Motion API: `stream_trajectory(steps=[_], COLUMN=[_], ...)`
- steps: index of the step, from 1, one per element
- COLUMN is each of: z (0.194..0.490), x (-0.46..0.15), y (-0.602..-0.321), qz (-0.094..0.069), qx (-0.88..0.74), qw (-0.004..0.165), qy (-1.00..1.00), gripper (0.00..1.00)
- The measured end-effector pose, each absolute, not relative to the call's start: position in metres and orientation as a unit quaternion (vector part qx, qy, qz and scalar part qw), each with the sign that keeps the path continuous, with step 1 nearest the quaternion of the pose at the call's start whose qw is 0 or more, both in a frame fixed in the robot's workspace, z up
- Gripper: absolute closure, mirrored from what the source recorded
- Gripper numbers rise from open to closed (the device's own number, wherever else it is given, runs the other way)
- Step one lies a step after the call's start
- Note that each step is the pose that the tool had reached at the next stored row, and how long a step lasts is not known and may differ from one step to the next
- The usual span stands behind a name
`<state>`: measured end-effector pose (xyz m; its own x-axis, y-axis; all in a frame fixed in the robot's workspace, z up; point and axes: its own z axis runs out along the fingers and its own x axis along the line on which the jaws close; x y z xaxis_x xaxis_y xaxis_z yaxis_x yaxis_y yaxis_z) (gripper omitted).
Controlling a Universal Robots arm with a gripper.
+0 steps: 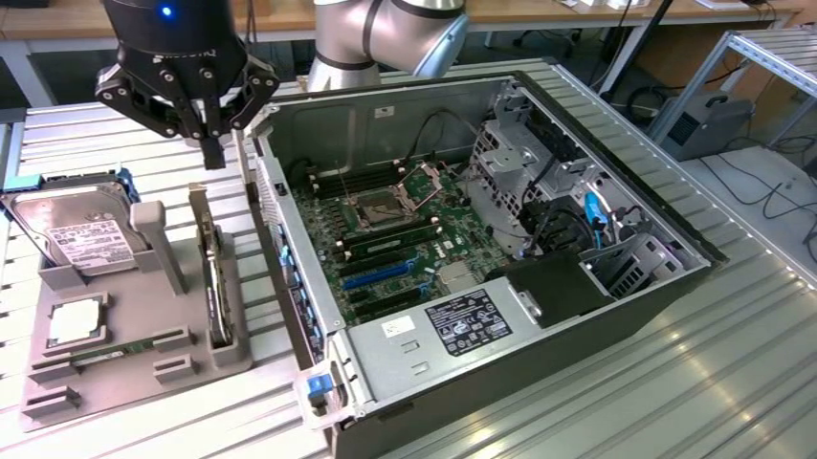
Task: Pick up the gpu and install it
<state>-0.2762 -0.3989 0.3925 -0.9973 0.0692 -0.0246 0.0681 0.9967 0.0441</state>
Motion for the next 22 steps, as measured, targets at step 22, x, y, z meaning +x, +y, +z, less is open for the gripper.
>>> stream_trajectory(steps=[22], z=[0.392], x=[-0.293], y=[-0.399], qz=[0.022], qx=[0.034], qw=[0.013], qy=[0.999], gripper=[0.89])
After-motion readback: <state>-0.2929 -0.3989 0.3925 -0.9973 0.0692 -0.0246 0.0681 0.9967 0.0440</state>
